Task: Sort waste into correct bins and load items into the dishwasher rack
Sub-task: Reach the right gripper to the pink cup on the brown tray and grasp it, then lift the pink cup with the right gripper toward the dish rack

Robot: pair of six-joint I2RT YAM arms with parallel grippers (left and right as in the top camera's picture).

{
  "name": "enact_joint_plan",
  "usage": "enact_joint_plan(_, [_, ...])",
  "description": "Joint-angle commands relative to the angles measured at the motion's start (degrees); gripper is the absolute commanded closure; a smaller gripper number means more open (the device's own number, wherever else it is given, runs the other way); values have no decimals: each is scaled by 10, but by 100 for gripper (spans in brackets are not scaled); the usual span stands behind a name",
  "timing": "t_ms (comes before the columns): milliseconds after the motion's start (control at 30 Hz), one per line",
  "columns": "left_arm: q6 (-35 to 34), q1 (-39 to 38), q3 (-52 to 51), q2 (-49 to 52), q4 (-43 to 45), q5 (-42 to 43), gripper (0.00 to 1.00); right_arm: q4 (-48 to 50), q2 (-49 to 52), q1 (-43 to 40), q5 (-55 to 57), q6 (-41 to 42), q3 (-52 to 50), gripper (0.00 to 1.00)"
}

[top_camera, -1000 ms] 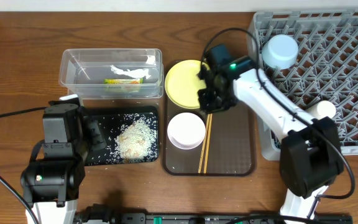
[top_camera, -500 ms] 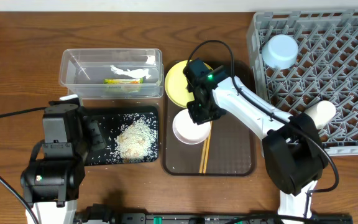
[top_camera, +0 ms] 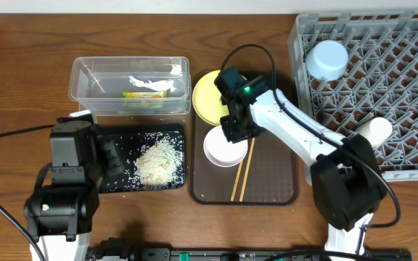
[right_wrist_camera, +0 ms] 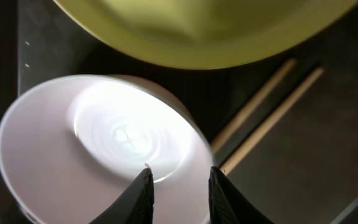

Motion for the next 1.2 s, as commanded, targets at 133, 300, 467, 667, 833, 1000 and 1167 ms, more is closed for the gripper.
enact_joint_plan(133, [-9,-2,-2,-1,-2,-5,66,-2,-13,-13,42,-5,0,73])
enact_joint_plan(300, [-9,-2,-2,-1,-2,-5,66,-1,15,-12,42,-5,-12,76])
enact_joint_plan(467, [-9,-2,-2,-1,-2,-5,66,3,31,-12,35,-5,-20,97])
enact_joint_plan(667, [-9,-2,-2,-1,-2,-5,66,9,26,-12,35,-5,-19,99])
enact_joint_plan(833, [-9,-2,-2,-1,-2,-5,66,6,-5,-26,36,-5,-10,99])
enact_joint_plan(1000, [-9,-2,-2,-1,-2,-5,66,16,-85,-69,68,-21,6,99])
enact_joint_plan(1167, [-9,-2,-2,-1,-1,-5,66,60,-157,-119,187,-46,6,99])
